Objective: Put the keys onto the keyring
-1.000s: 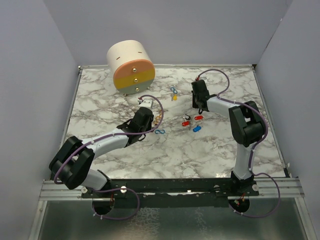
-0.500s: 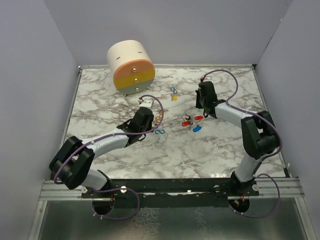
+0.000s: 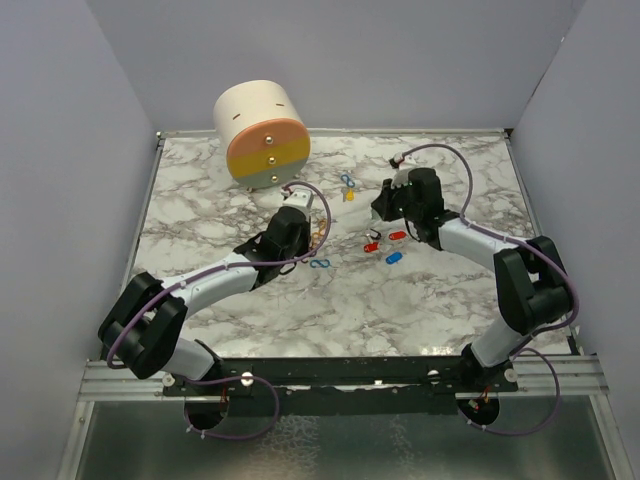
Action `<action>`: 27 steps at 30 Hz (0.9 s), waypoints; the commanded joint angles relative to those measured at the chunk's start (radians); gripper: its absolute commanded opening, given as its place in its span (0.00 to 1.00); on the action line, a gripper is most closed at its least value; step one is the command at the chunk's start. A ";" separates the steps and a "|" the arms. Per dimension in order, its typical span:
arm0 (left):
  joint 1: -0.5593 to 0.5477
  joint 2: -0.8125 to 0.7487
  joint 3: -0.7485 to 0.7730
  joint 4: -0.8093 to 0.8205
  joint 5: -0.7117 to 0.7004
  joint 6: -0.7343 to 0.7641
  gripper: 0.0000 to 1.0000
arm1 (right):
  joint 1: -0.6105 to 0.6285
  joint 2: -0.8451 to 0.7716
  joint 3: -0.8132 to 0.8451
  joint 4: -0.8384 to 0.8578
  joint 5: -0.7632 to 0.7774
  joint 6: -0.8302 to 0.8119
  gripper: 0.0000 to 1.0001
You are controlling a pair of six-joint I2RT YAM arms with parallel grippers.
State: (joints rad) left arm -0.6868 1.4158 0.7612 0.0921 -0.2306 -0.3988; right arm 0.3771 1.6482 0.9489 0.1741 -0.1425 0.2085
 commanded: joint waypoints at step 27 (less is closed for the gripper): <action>0.000 -0.014 0.019 0.149 0.181 0.056 0.00 | 0.037 -0.018 -0.115 0.334 -0.848 -0.037 0.01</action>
State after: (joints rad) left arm -0.6868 1.4006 0.7597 0.2016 -0.0807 -0.3523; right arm 0.4007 1.6421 0.8192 0.4873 -0.9489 0.1944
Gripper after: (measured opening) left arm 0.019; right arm 0.011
